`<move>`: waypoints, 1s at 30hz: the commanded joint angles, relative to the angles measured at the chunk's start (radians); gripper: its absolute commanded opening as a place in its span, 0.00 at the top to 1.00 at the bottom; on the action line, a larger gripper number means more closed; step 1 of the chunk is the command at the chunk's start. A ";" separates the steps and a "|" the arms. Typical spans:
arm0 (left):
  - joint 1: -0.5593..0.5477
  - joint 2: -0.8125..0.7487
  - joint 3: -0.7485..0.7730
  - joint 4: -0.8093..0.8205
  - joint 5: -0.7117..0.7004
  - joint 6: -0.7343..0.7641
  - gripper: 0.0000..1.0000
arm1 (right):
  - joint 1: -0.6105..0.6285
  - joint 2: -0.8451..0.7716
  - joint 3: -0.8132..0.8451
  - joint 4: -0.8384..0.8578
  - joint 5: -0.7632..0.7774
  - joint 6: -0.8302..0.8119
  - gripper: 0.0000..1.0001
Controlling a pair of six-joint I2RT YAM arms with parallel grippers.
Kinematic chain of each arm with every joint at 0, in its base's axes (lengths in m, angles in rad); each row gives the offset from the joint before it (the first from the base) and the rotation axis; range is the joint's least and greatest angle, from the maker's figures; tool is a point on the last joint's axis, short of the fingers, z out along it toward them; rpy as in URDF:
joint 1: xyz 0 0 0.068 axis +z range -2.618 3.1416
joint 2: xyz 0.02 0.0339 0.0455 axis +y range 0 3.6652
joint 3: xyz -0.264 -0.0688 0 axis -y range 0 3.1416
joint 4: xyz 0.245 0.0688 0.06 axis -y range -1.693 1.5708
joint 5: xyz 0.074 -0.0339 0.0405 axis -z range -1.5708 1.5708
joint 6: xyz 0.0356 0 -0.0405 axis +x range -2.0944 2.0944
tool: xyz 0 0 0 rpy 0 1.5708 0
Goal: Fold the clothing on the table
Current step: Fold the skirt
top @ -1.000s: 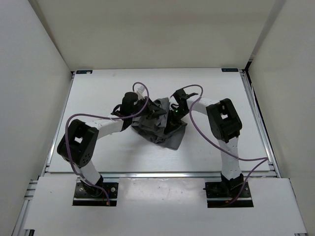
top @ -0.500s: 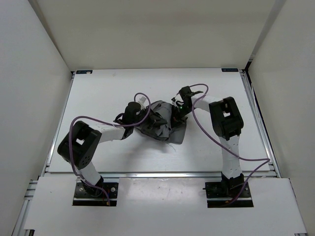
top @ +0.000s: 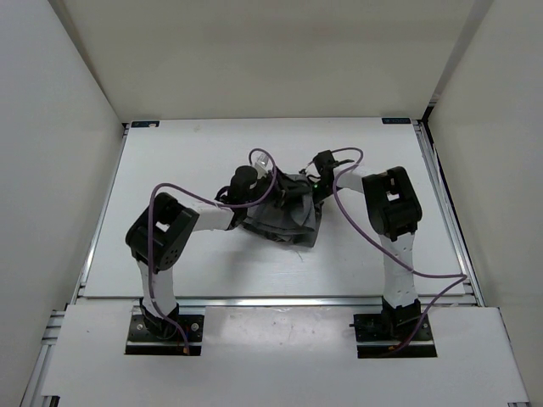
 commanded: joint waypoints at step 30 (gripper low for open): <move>0.053 -0.107 0.094 -0.388 -0.157 0.524 0.54 | -0.110 -0.521 0.019 -0.228 0.703 -0.159 0.86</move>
